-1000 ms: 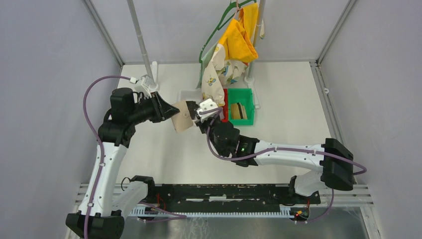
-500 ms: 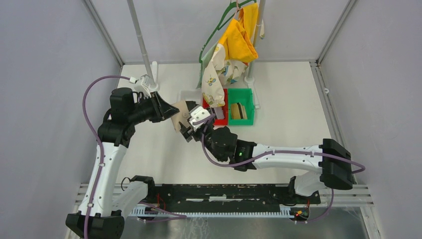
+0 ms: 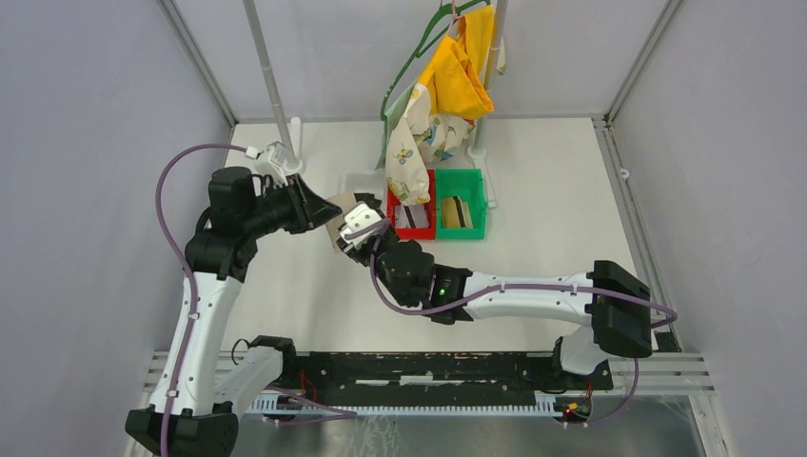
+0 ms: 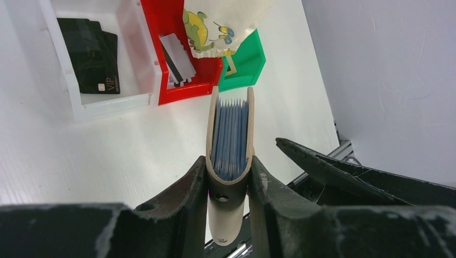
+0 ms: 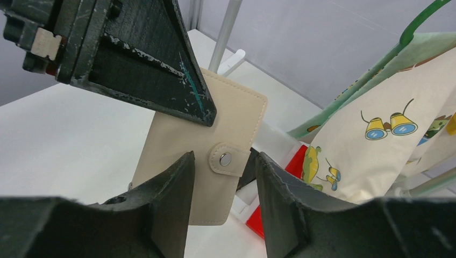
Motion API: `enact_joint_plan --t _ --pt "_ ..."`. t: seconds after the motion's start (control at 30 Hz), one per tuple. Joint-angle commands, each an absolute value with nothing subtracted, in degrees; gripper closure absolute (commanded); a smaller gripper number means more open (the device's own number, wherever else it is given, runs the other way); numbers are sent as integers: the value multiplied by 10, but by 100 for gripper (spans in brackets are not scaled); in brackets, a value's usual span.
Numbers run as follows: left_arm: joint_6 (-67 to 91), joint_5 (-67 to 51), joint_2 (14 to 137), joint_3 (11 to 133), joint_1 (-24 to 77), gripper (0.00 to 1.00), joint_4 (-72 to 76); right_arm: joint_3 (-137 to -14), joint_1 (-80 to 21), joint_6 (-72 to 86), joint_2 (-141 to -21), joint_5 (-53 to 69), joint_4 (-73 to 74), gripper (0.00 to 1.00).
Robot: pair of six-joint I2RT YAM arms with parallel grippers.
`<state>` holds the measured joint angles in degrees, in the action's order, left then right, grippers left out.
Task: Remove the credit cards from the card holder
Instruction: Open the card holder.
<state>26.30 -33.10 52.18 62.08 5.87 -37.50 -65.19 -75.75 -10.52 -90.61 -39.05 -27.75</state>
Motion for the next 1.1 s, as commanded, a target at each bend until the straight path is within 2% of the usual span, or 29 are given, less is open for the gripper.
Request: enact_joint_plan --t 0.0,0.1,0.27,0.43,0.6,1.07 --pt "289 -351 513 657 59 98 -345 -689 -758 -121 -925 -416 -275 47" --pt "291 -355 514 659 60 98 -346 -703 -758 -123 -940 -437 -267 46" --pt "295 -362 513 660 60 98 -348 -720 -758 -141 -957 -461 -279 55" --pt "299 -366 513 662 60 98 -351 -725 -757 -174 -968 -493 -313 70" --pt "288 -375 511 663 59 98 -357 -717 -758 -215 -968 -514 -366 99" --pt "275 -384 513 676 60 98 -375 -694 -743 -248 -950 -556 -434 100"
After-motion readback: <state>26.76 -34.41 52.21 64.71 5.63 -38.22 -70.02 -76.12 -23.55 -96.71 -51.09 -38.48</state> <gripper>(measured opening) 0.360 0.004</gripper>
